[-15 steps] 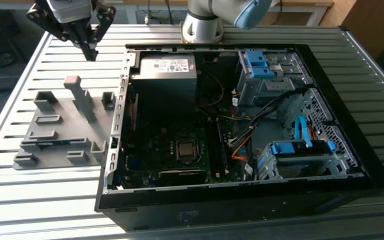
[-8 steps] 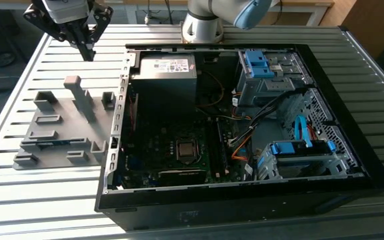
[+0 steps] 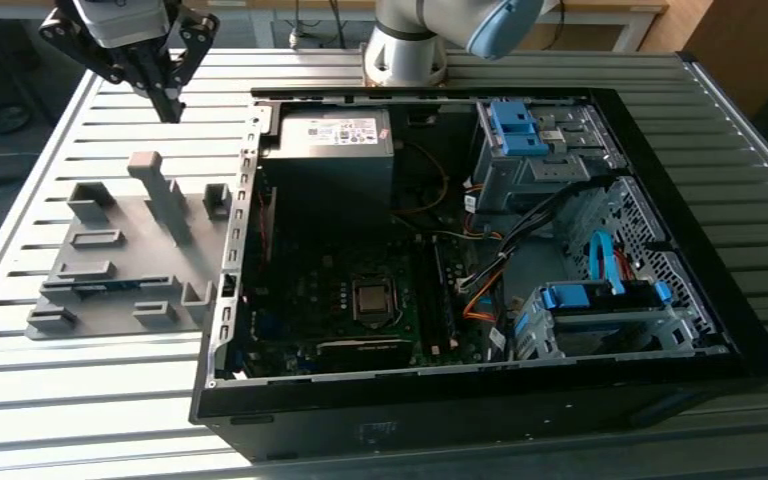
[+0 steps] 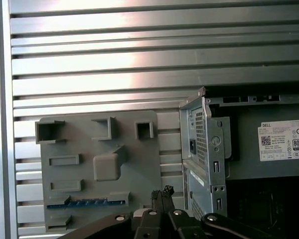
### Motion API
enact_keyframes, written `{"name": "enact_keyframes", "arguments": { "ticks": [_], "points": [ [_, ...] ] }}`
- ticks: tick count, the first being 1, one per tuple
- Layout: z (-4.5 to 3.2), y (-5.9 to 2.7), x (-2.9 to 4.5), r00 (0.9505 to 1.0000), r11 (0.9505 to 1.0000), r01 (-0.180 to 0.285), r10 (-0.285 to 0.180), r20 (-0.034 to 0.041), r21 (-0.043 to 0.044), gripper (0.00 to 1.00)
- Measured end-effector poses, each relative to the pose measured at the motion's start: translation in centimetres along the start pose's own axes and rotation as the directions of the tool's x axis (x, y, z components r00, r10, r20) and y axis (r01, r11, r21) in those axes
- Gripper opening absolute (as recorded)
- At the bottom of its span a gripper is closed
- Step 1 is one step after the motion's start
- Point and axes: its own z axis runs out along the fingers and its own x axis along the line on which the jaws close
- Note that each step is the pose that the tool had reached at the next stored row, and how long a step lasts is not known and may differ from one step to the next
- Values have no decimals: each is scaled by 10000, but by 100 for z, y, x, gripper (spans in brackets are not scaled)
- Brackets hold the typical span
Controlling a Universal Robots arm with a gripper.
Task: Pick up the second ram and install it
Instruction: 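Reach for the second ram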
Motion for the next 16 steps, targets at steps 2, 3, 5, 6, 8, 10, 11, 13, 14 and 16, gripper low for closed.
{"name": "enact_keyframes", "arguments": {
  "ticks": [2, 3, 5, 6, 8, 10, 11, 13, 14, 16],
  "points": [
    [1, -1, 12, 10000, 10000, -1, 1, -3, 0, 11],
    [2, -1, 18, 10000, 10000, -1, 1, -5, 0, 11],
    [3, -2, 28, 10000, 10000, -1, 1, -9, 0, 11],
    [3, -3, 34, 10000, 10000, -1, 1, -10, 0, 11],
    [5, -3, 44, 10000, 10000, -1, 1, -13, 0, 11],
    [4, -4, 52, 10000, 10000, 0, 0, -16, 1, 11],
    [5, -4, 55, 10000, 10000, -1, 1, -16, 2, 11],
    [5, -6, 80, 10000, 10000, -1, 1, -16, 1, 11],
    [5, -8, 104, 10000, 10000, -1, 1, -16, 1, 11],
    [5, -8, 106, 10000, 10000, -1, 1, -16, 1, 11]
  ]
}}
